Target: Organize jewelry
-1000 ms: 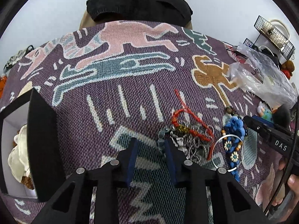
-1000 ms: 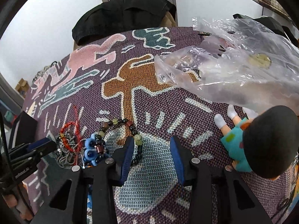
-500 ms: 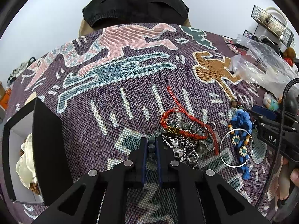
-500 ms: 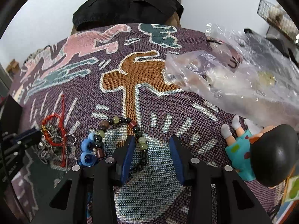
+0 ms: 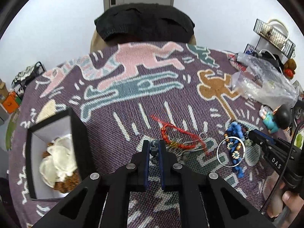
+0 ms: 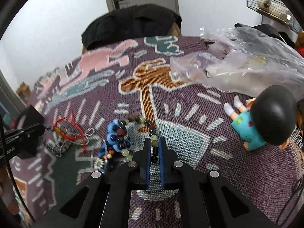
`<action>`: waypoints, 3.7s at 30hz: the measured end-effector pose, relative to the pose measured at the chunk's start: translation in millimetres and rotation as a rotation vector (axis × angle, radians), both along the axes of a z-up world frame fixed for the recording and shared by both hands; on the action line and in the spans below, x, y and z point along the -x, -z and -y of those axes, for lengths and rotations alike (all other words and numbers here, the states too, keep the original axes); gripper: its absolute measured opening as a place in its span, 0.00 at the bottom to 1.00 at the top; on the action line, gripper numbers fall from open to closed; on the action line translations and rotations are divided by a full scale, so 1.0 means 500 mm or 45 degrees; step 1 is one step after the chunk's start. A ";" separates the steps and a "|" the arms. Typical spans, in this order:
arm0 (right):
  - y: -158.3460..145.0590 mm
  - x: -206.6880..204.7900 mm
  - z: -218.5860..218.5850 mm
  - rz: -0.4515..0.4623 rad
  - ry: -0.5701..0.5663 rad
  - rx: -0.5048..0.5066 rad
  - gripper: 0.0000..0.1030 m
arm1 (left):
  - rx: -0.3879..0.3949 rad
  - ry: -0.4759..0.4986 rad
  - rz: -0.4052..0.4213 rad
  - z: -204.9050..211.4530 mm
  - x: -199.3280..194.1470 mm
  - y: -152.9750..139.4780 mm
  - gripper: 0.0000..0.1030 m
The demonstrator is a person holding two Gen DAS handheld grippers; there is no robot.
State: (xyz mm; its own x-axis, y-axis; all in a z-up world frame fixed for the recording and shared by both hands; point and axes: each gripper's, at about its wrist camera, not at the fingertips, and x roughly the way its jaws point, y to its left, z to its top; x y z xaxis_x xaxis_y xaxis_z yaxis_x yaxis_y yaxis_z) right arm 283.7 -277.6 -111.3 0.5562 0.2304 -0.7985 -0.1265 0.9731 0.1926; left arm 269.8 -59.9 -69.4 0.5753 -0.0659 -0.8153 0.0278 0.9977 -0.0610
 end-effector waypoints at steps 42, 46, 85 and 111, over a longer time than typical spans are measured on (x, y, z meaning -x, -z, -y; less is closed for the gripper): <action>-0.340 0.102 -0.118 0.385 -0.289 -0.203 0.08 | 0.003 0.029 0.458 -0.060 0.146 -0.393 0.09; -0.364 0.110 -0.124 0.410 -0.300 -0.203 0.08 | -0.007 0.034 0.493 -0.054 0.158 -0.429 0.09; -0.302 0.097 -0.388 0.281 -0.542 -0.153 0.08 | 0.119 -0.121 0.181 -0.262 0.099 -0.171 0.13; -0.192 0.084 -0.470 0.109 -0.510 -0.223 0.60 | 0.159 -0.350 0.293 -0.405 0.194 -0.111 0.86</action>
